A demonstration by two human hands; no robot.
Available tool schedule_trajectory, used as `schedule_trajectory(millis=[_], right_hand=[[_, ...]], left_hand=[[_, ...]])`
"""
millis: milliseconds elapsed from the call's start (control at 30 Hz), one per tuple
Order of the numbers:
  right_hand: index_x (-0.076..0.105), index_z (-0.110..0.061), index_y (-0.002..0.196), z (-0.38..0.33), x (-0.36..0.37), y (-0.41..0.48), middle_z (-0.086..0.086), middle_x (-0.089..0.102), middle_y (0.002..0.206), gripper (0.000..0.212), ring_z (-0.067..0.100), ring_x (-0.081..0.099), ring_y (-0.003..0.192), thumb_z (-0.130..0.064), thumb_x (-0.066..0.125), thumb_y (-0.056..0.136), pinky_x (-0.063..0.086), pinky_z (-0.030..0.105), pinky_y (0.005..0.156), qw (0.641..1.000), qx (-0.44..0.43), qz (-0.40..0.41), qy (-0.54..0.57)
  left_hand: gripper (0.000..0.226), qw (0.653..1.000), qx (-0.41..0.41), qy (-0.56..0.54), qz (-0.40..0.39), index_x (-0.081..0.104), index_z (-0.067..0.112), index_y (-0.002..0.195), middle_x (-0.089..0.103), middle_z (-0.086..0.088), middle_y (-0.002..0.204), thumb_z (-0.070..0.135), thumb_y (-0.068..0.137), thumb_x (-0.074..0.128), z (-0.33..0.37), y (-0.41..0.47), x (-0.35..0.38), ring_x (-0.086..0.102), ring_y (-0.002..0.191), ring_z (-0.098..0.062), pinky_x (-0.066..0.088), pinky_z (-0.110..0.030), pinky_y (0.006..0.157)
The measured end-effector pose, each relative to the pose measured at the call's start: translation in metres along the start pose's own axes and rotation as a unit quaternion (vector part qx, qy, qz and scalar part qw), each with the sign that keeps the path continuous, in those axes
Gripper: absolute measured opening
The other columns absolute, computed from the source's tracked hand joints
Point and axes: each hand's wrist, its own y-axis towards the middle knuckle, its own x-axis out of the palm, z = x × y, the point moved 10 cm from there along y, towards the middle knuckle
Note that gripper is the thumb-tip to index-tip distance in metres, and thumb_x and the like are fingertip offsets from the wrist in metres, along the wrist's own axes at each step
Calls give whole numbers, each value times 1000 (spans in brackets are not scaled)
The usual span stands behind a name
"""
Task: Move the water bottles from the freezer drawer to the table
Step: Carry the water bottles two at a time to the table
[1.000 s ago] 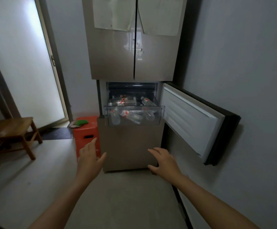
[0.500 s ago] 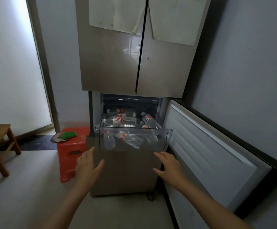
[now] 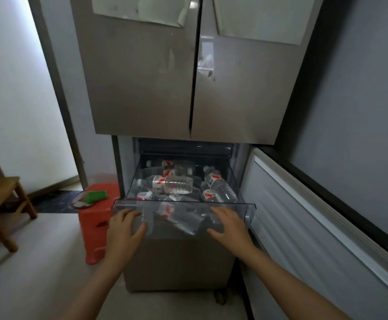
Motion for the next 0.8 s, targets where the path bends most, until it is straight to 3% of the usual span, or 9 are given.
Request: schedule_trajectory(millis=[233, 600, 700, 800], right_hand=[[33, -24, 141, -9, 2, 100, -1, 35, 144, 61, 15, 32, 132, -31, 60, 87, 30, 31, 110, 996, -79, -17, 38], [33, -27, 141, -19, 51, 174, -3, 33, 145, 60, 14, 29, 133, -32, 60, 87, 28, 30, 110, 988, -113, -79, 64], [34, -28, 140, -21, 64, 190, -3, 35, 145, 60, 15, 30, 133, -34, 60, 87, 28, 31, 110, 989, -104, -94, 46], [34, -29, 140, -24, 76, 206, -3, 35, 145, 59, 15, 30, 133, -36, 59, 87, 30, 34, 111, 988, -92, -123, 32]], left_hand=[[26, 998, -13, 32, 59, 64, 7, 108, 56, -13, 119, 11, 83, 63, 17, 57, 8, 44, 114, -29, 34, -36, 94], [22, 994, -45, 84, 51, 67, 8, 103, 61, -12, 110, 13, 82, 65, -30, 112, 31, 50, 105, -28, 38, -37, 87], [26, 997, -29, 73, 17, 65, 10, 106, 59, -7, 113, 25, 85, 59, -40, 132, 45, 46, 102, -16, 35, -29, 85], [60, 998, -2, 59, -17, 66, 9, 103, 61, -5, 107, 52, 74, 34, -42, 150, 55, 46, 98, -14, 34, -28, 81]])
